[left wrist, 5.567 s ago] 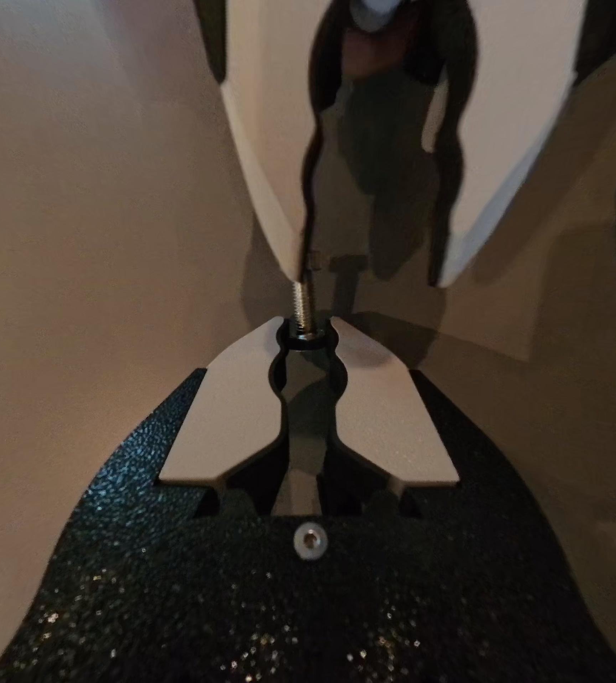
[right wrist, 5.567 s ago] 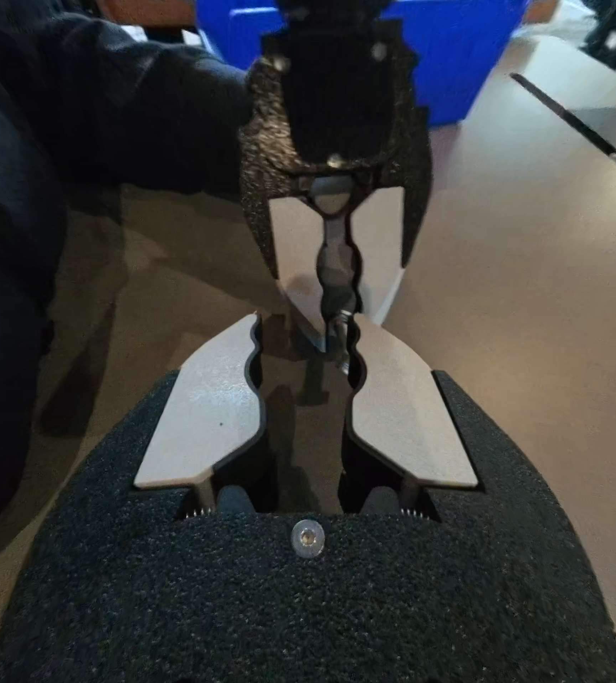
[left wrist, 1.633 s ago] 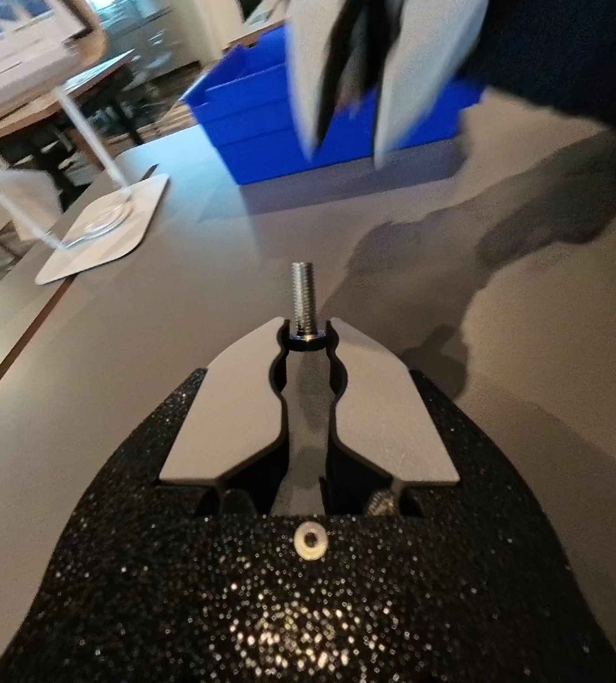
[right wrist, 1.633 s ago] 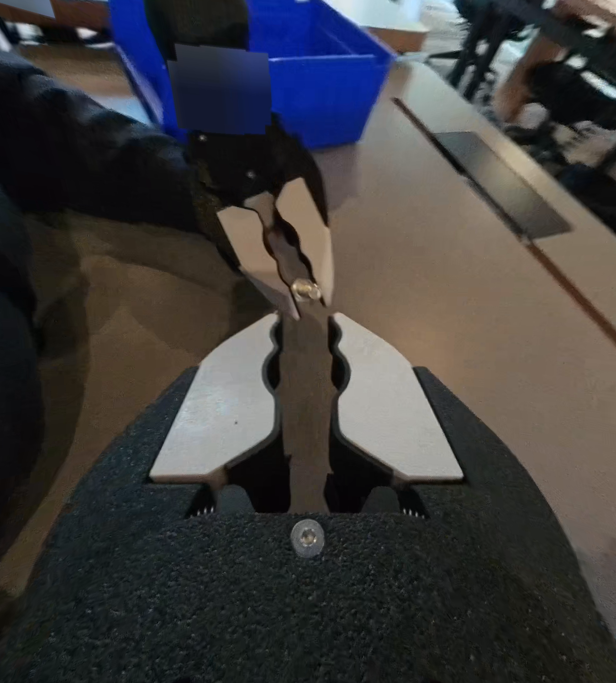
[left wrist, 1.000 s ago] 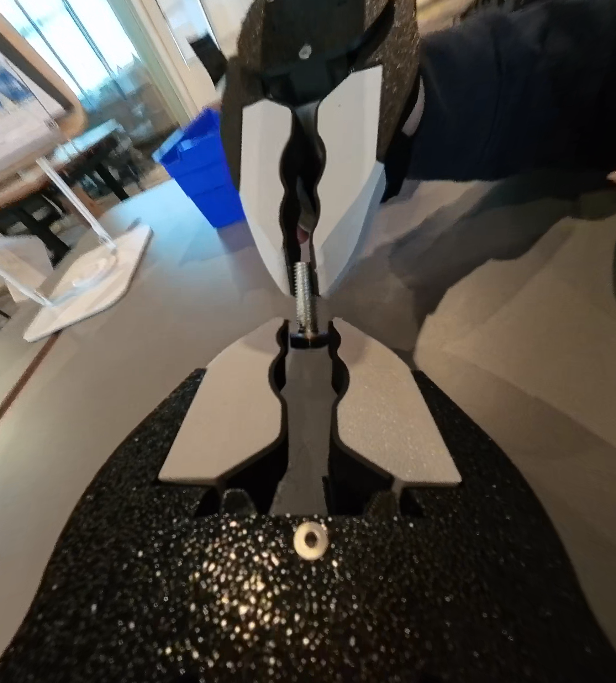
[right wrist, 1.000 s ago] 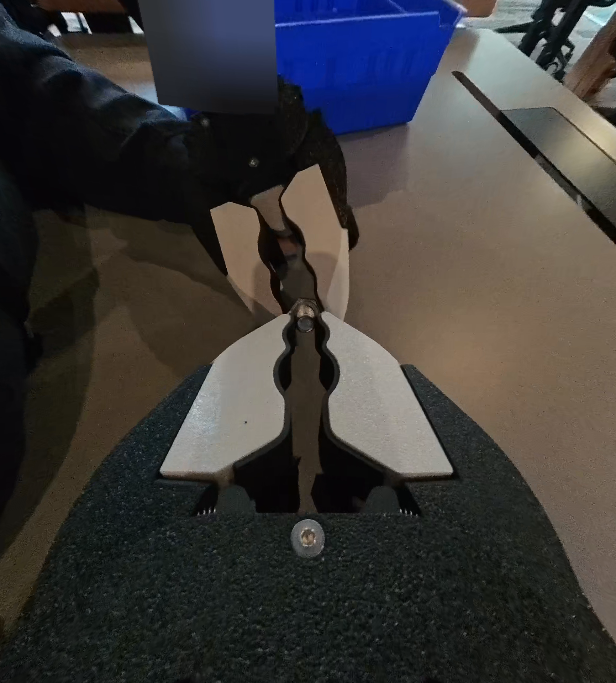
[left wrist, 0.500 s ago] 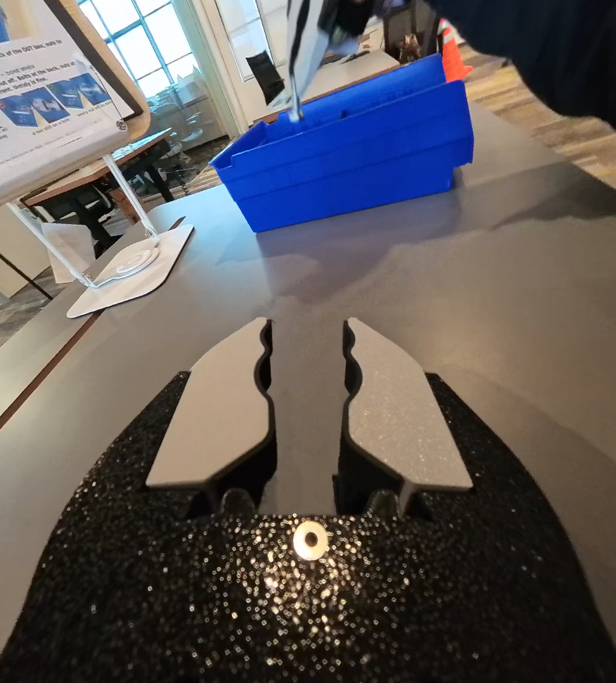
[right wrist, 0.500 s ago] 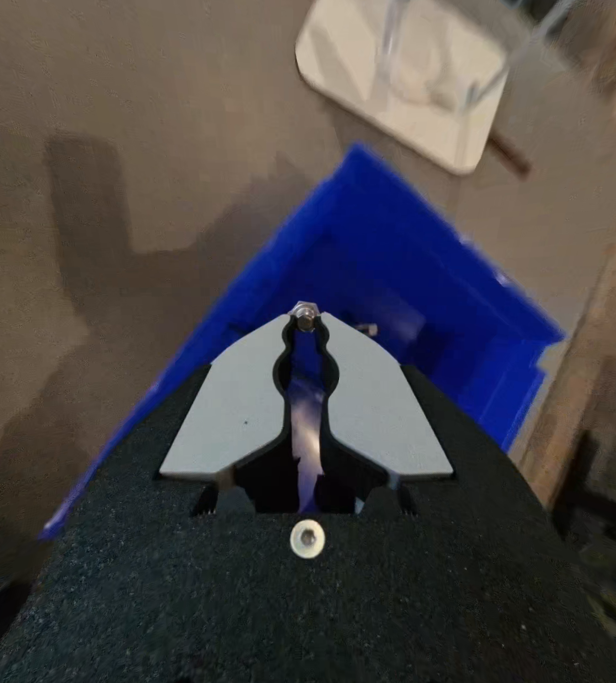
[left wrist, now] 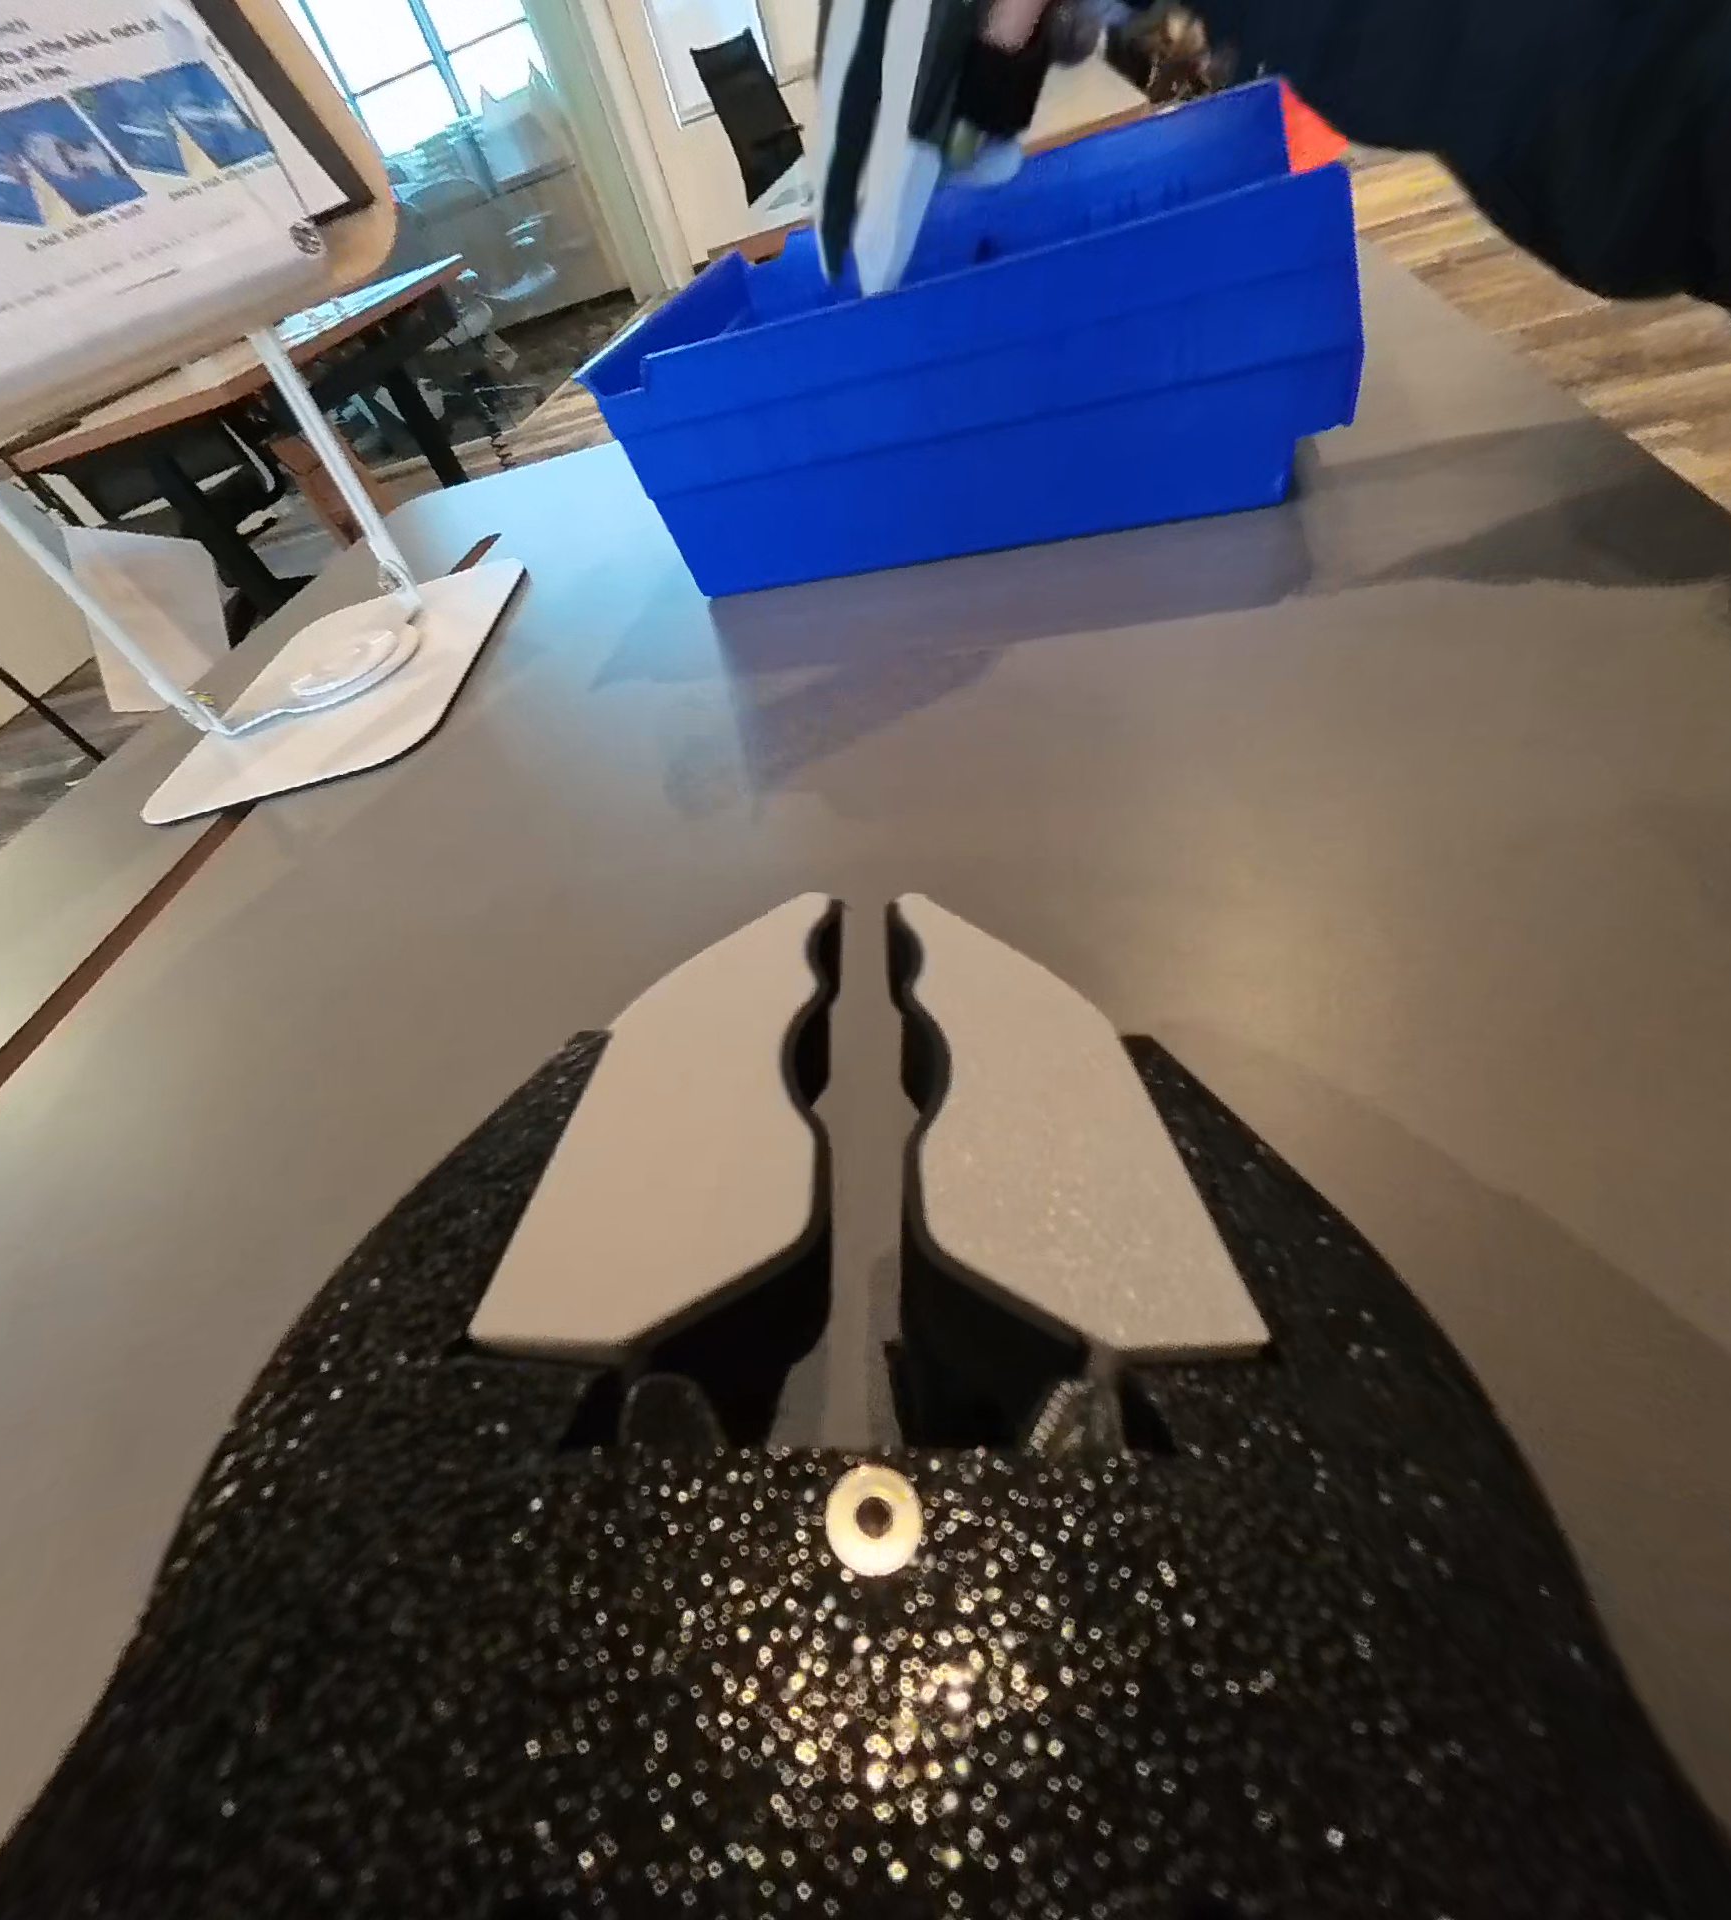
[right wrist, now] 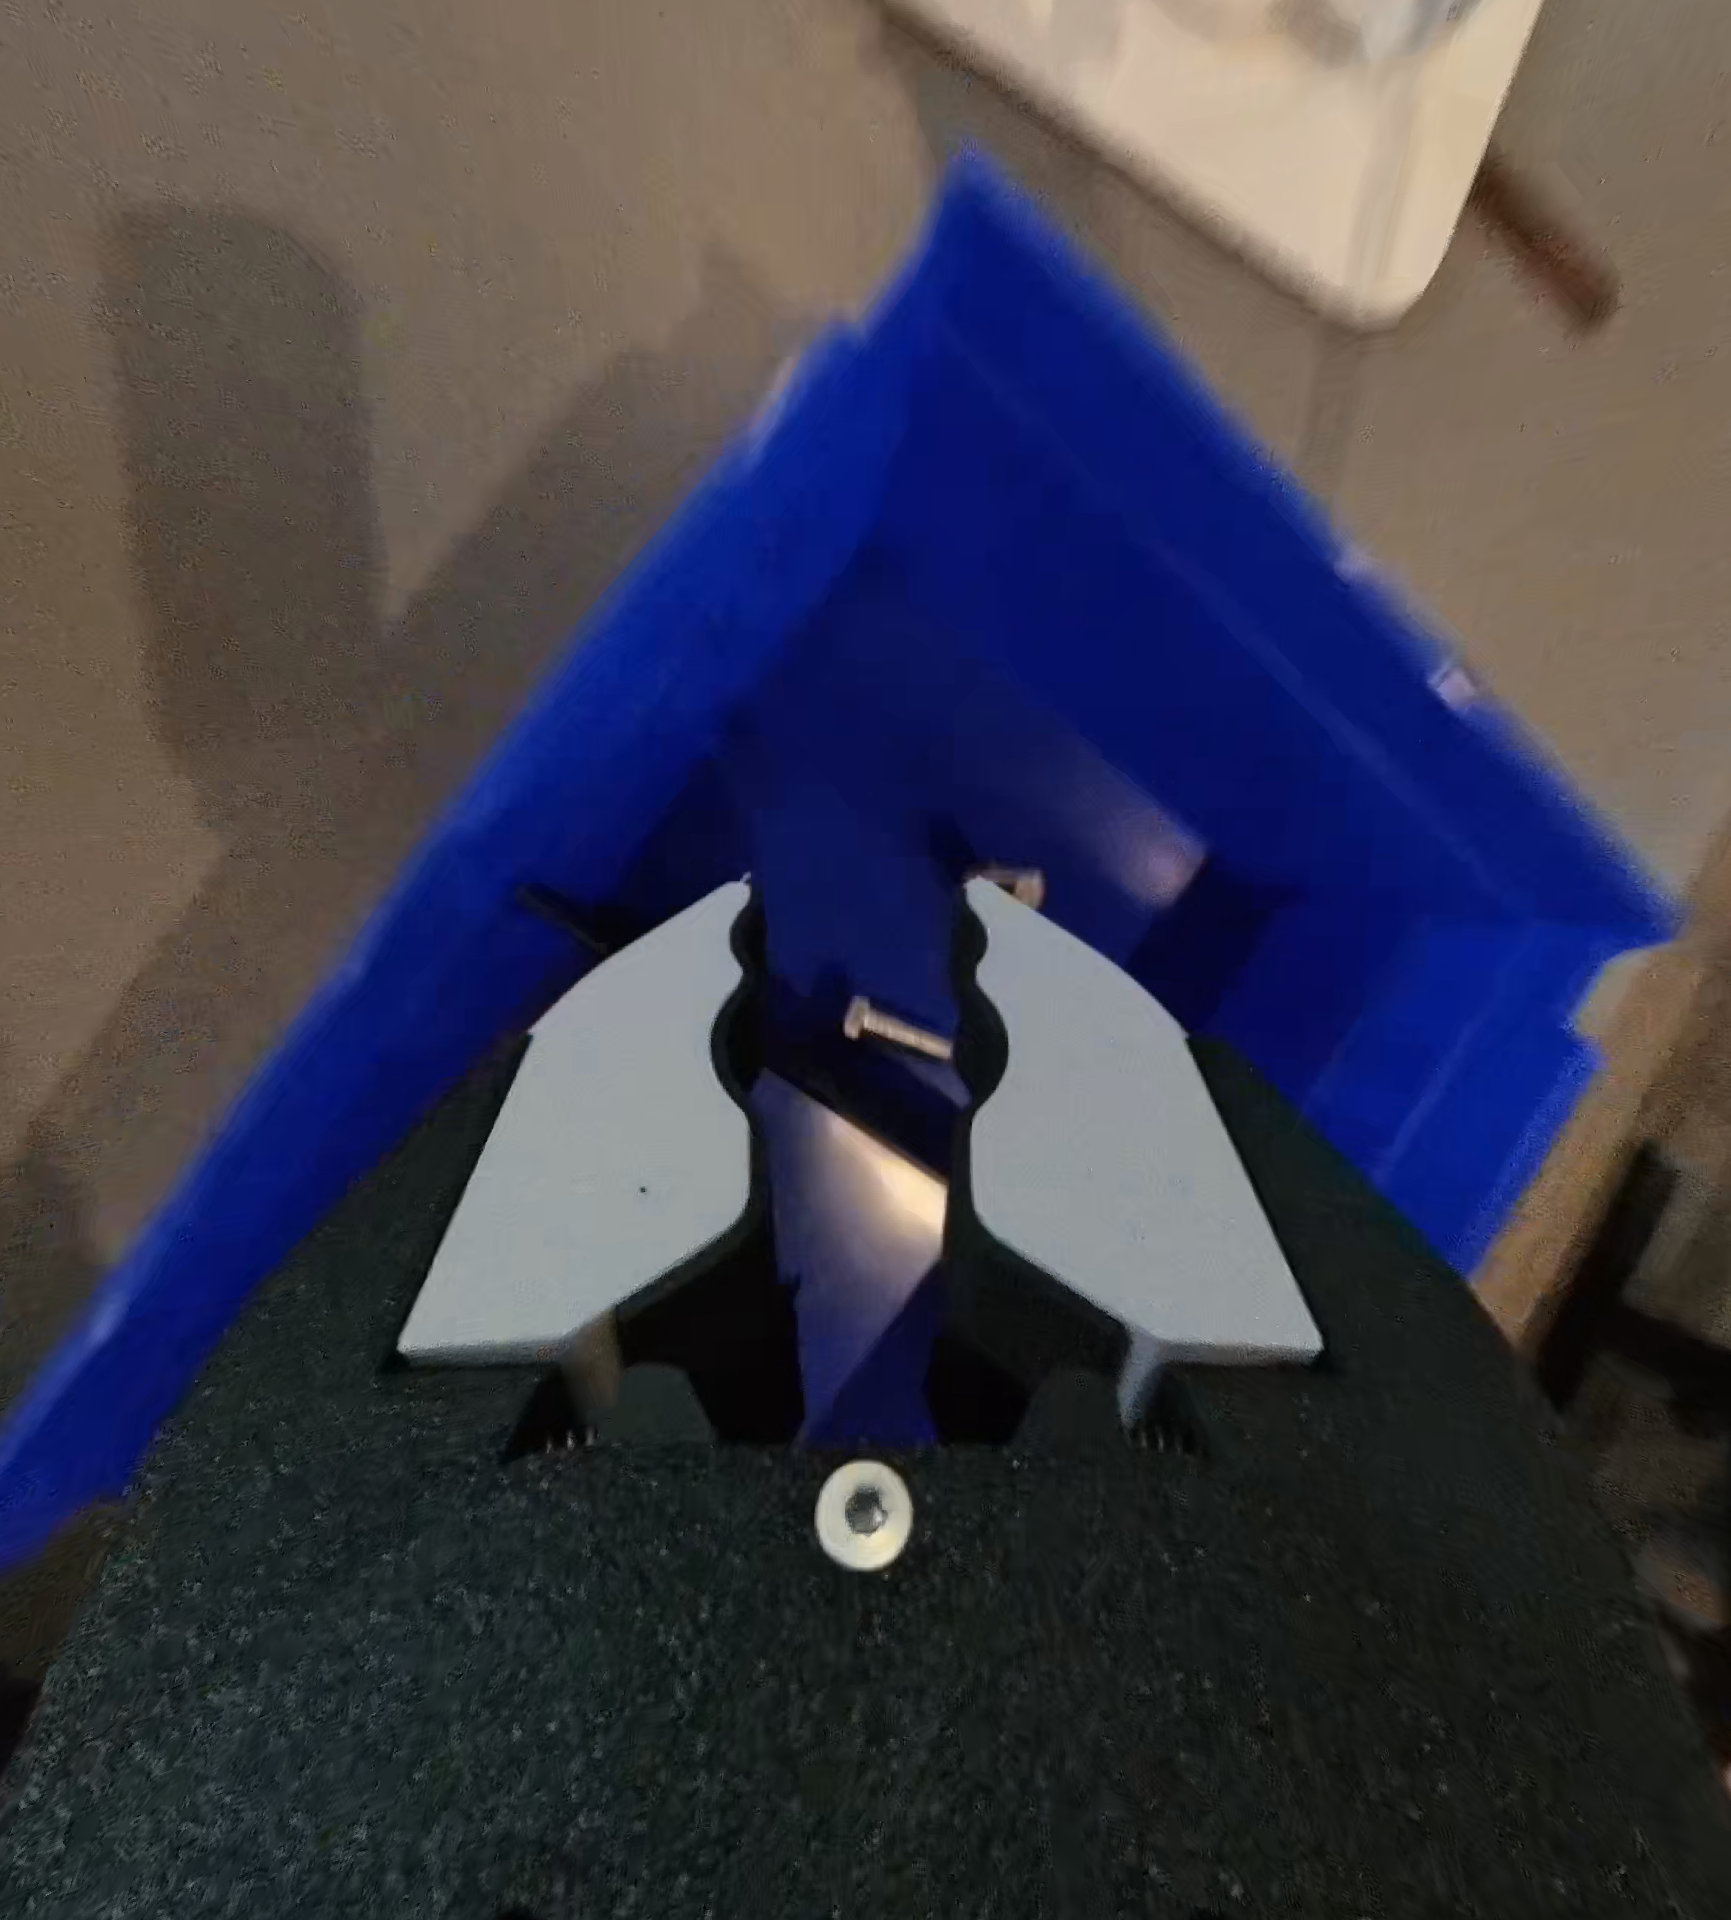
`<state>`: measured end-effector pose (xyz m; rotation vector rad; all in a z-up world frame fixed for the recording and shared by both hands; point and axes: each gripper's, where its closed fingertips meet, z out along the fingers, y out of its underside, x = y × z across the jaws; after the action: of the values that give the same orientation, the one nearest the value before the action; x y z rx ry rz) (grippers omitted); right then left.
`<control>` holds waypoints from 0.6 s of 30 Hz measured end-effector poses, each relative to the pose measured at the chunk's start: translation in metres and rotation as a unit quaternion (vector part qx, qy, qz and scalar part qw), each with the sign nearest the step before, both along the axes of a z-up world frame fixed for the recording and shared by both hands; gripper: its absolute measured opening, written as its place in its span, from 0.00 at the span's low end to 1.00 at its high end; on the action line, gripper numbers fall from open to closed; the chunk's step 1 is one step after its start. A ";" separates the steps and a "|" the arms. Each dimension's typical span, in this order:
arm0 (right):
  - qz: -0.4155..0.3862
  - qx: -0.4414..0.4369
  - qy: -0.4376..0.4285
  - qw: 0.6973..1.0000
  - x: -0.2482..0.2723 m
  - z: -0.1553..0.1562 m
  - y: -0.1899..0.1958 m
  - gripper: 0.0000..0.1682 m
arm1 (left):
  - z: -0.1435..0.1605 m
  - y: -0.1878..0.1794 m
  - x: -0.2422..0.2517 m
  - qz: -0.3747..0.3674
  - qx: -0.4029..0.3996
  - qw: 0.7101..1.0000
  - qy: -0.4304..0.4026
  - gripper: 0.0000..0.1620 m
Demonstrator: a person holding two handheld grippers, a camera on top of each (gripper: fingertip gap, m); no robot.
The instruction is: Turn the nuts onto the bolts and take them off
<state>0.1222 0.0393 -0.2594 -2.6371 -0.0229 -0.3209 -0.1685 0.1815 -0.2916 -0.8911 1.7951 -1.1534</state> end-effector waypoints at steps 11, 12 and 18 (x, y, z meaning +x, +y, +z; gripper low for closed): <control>0.165 0.299 0.015 0.940 -0.184 0.046 0.131 0.00 | 0.009 0.027 0.001 0.064 -0.053 0.996 -0.009 0.00; 0.171 0.310 0.030 0.935 -0.192 0.040 0.142 0.00 | 0.010 0.030 0.001 0.071 -0.057 0.996 -0.011 0.00; 0.179 0.355 0.096 0.913 -0.230 0.001 0.193 0.00 | 0.010 0.046 0.002 0.114 -0.070 0.991 -0.010 0.00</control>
<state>-0.1081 0.2323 -0.2586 -1.8776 -0.2684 0.0599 -0.1667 0.2275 -0.2812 -1.1316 1.5629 -1.1455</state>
